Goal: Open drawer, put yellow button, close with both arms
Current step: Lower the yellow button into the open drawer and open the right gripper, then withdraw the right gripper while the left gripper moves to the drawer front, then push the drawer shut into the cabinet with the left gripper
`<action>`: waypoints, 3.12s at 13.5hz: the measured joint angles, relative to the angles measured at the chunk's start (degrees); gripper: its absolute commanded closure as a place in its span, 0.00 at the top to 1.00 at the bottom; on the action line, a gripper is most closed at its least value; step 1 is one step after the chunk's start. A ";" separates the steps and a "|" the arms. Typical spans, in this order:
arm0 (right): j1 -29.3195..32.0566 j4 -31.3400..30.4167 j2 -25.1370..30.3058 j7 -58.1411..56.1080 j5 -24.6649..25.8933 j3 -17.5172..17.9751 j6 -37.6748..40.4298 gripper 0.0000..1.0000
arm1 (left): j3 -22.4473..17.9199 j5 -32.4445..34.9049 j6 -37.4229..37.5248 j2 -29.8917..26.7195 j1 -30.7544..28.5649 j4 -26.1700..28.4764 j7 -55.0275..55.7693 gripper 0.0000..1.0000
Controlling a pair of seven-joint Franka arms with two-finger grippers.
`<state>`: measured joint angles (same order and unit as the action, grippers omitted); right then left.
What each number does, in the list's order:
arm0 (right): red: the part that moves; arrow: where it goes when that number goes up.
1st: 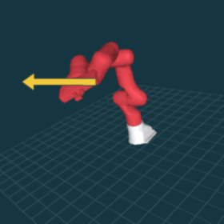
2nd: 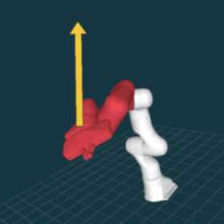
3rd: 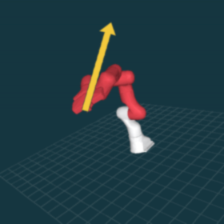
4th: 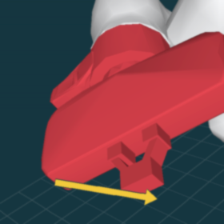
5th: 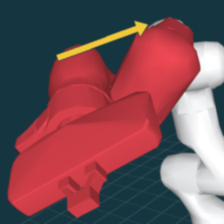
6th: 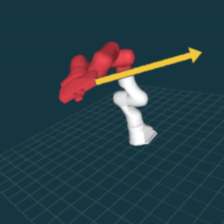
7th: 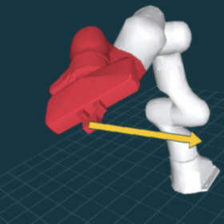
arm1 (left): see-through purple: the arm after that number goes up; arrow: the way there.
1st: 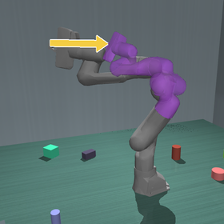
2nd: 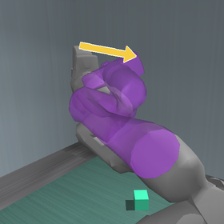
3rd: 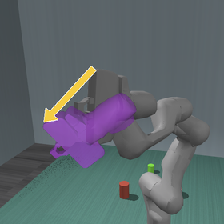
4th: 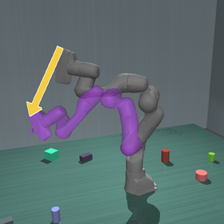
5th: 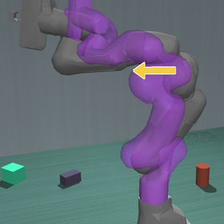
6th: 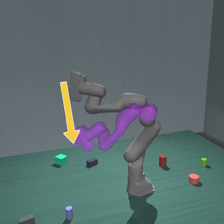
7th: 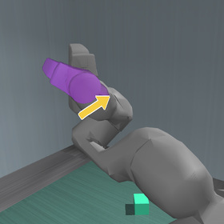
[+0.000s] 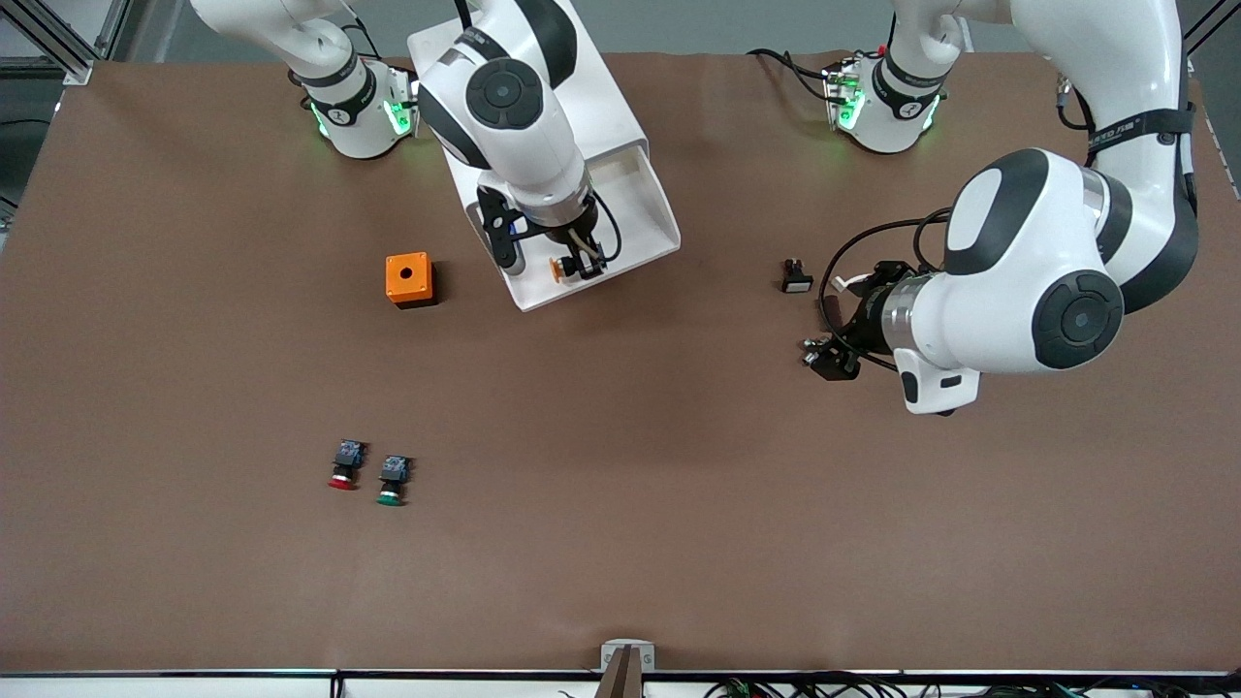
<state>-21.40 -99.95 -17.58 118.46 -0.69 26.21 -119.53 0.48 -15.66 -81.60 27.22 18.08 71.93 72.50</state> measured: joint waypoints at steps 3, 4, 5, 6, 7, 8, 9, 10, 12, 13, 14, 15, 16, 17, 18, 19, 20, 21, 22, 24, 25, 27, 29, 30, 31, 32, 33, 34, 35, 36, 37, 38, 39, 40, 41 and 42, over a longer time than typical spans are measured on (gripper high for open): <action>-0.03 0.12 -0.37 0.17 0.03 -0.05 -0.93 1.00 | 0.21 1.45 0.82 -0.02 0.38 0.08 -2.20 1.00; 0.06 0.57 -0.35 0.15 0.11 -0.19 -1.16 1.00 | 0.21 1.54 0.84 -0.03 0.45 0.09 -4.22 1.00; 0.66 1.43 -0.29 -0.34 0.34 -0.39 -1.17 1.00 | 0.20 1.59 0.87 -0.04 0.42 0.09 -6.25 1.00; 2.25 2.54 -0.16 -2.55 0.53 -0.40 -0.89 1.00 | 0.20 1.60 0.97 -0.07 0.38 0.10 -7.66 1.00; 4.65 3.98 0.02 -6.95 0.61 -0.31 0.62 1.00 | 0.21 1.60 1.04 -0.14 0.36 0.11 -9.31 0.99; 7.16 5.77 0.20 -13.27 0.70 -0.20 3.37 1.00 | 0.25 1.92 1.14 -0.16 0.41 0.13 -12.44 0.99; 9.57 7.91 0.37 -21.20 0.74 -0.21 6.90 1.00 | 0.41 3.22 1.16 -0.15 0.57 0.22 -17.41 0.99; 11.94 9.96 0.57 -29.14 0.74 -0.23 10.63 1.00 | 0.82 4.77 1.17 -0.17 0.71 0.26 -22.67 0.99; 17.04 13.54 0.81 -45.95 0.73 -0.81 15.92 1.00 | 2.50 6.64 1.09 -0.21 0.88 0.26 -27.85 0.99; 18.72 14.92 0.85 -52.25 0.73 -2.64 17.04 1.00 | 3.94 7.79 0.62 -0.22 0.99 0.31 -28.71 0.99; 19.41 15.94 0.90 -58.33 0.71 -6.02 17.84 1.00 | 6.05 9.19 -0.78 -0.23 1.15 0.52 -29.11 0.99; 19.58 16.64 0.99 -64.94 0.67 -9.58 18.18 1.00 | 8.67 10.56 -3.50 -0.25 1.38 0.90 -29.27 0.99; 19.62 17.00 1.24 -71.50 0.66 -12.82 18.42 1.00 | 11.45 12.10 -7.21 -0.30 1.80 1.63 -29.28 0.99; 19.66 17.12 1.76 -76.92 0.64 -15.64 19.03 1.00 | 13.51 13.68 -10.75 -0.36 2.73 2.87 -29.27 0.99; 19.66 17.18 2.50 -81.27 0.63 -17.90 19.99 1.00 | 14.60 14.78 -14.41 -0.40 4.00 4.67 -29.26 0.99; 19.63 17.24 3.55 -85.85 0.63 -19.88 21.14 1.00 | 14.96 15.16 -19.13 -0.40 5.58 7.17 -29.20 0.99; 19.53 17.29 4.86 -91.76 0.65 -21.77 22.68 1.00 | 15.02 15.19 -24.09 -0.34 7.04 9.73 -28.63 0.99; 19.41 17.36 6.48 -98.67 0.64 -23.87 24.76 1.00 | 15.06 15.19 -28.04 -0.16 8.22 11.76 -27.13 0.99; 19.40 17.42 8.31 -104.87 0.64 -25.96 26.90 1.00 | 15.09 15.20 -30.73 0.30 9.30 13.09 -25.07 1.00; 19.45 17.15 11.90 -111.80 0.62 -28.89 29.64 1.00 | 15.12 15.20 -33.61 1.87 11.74 14.03 -20.07 1.00; 19.45 16.32 13.50 -112.77 0.61 -29.45 29.68 1.00 | 15.15 15.20 -34.04 2.63 12.70 14.05 -16.90 1.00; 19.63 13.10 16.11 -113.12 0.61 -29.68 27.21 1.00 | 15.19 15.20 -34.10 3.51 14.27 14.07 -11.81 1.00; 20.22 9.32 17.94 -113.36 0.61 -29.73 25.01 1.00 | 15.25 15.20 -34.10 4.25 15.80 14.08 -8.06 1.00; 20.41 8.18 18.52 -113.43 0.62 -29.77 24.58 1.00 | 15.30 15.20 -34.05 4.59 16.68 14.09 -5.58 1.00; 20.46 7.69 18.80 -113.44 0.62 -29.81 24.37 1.00 | 15.33 15.20 -33.88 4.79 17.73 14.12 -2.80 1.00; 20.47 7.71 18.88 -113.44 0.61 -29.82 24.25 1.00 | 15.36 15.20 -33.40 4.84 18.71 14.11 -0.56 1.00; 20.47 7.84 18.94 -113.47 0.61 -29.79 24.15 1.00 | 15.39 15.20 -32.78 4.84 19.73 14.11 0.90 1.00; 20.45 7.93 19.02 -113.49 0.61 -29.72 24.09 1.00 | 15.45 15.20 -32.47 4.84 20.87 14.11 2.20 1.00; 20.40 8.02 19.10 -113.49 0.61 -29.64 24.06 1.00 | 15.52 15.20 -32.29 4.84 22.08 14.11 3.59 1.00; 20.38 8.08 19.18 -113.49 0.61 -29.59 24.22 1.00 | 15.58 15.20 -32.16 4.84 23.42 14.12 4.98 1.00; 20.39 8.11 19.24 -113.48 0.61 -29.62 24.65 1.00 | 15.59 15.20 -32.06 4.89 24.76 14.14 5.99 1.00; 20.43 8.11 19.28 -113.48 0.61 -29.69 25.12 1.00 | 15.60 14.95 -32.02 5.00 26.05 14.16 6.88 1.00; 20.47 8.11 19.28 -113.48 0.61 -29.77 25.33 1.00 | 15.59 14.03 -32.02 5.12 27.05 14.16 8.11 1.00; 20.47 8.11 19.28 -113.49 0.61 -29.83 25.38 1.00 | 15.59 12.42 -32.02 5.19 27.64 14.16 9.27 1.00; 20.47 8.11 19.28 -113.49 0.61 -29.83 25.40 1.00 | 15.59 10.91 -32.02 5.24 27.85 14.17 9.98 1.00; 20.47 8.11 19.28 -113.49 0.61 -29.83 25.43 1.00 | 15.57 10.24 -31.97 5.28 27.83 14.18 10.18 1.00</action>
<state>-0.93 -91.85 1.70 4.97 -0.08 -3.62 -94.10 16.05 -5.42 -113.57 32.50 45.91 86.11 82.68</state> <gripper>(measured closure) 0.000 0.000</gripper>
